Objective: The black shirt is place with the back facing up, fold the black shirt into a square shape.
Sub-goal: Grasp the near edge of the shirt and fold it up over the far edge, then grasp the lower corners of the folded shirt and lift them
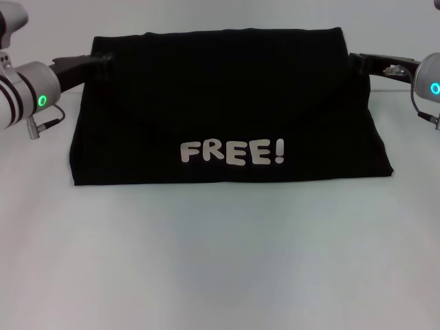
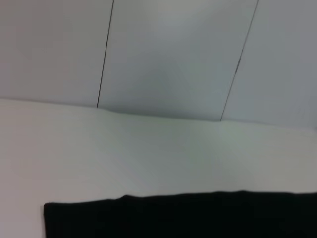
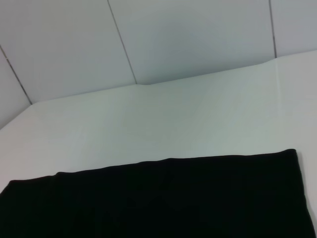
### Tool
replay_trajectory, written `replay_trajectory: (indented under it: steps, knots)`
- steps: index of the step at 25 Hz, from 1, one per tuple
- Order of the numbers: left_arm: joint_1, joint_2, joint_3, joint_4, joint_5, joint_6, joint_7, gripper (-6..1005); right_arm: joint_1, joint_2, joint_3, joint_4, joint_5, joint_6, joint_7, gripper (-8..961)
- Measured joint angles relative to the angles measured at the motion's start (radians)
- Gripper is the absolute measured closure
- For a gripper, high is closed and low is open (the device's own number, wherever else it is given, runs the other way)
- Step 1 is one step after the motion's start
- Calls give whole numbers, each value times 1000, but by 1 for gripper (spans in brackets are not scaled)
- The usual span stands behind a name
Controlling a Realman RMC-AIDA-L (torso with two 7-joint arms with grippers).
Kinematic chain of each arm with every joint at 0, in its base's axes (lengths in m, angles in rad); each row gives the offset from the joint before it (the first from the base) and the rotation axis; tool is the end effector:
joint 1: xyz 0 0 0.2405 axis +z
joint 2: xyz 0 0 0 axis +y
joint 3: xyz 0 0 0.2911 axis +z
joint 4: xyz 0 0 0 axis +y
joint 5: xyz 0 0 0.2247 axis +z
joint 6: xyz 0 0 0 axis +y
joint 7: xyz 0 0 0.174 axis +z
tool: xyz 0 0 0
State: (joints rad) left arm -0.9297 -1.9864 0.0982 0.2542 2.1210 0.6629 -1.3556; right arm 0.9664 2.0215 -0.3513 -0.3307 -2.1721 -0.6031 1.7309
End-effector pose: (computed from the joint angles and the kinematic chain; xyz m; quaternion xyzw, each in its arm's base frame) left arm -0.2896 0.5460 0.0012 -0.7704 -0.3898 -0.2213 0.4535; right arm 0.2630 0.5557 -0.0147 -0.7677 0.4366 0.2056 0.4215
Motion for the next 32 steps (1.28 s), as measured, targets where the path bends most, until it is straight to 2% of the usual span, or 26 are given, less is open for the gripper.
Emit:
replay_trajectory:
  steps: [5,10,12,15,18,21,23,26,32]
  knots:
    - [-5,-3,93,0,-1,-151,-100,770,-6,0,0,-3,0,-3,0,752]
    - [16,-4,110,29,-6,-151,-142,561,-22,-6,4,-15,0,-13,1,601]
    - [43,-4,113,65,-2,-88,-203,494,-36,-10,6,-36,0,-70,6,540]
    - [114,-4,114,151,-3,142,-312,426,-78,-24,4,-99,0,-227,61,461]
    - [195,-13,95,260,-16,398,-407,359,-130,-47,1,-159,-4,-397,132,388]
    - [268,-33,87,351,-35,574,-492,291,-179,-76,0,-188,-5,-524,180,391]
    - [310,-47,87,397,-39,623,-540,264,-208,-99,-11,-193,-6,-584,205,394]
    - [368,-66,89,432,-35,632,-580,259,-238,-122,-48,-194,-7,-633,239,395]
    - [410,-84,108,431,42,601,-545,261,-255,-128,-123,-195,-9,-641,248,395]
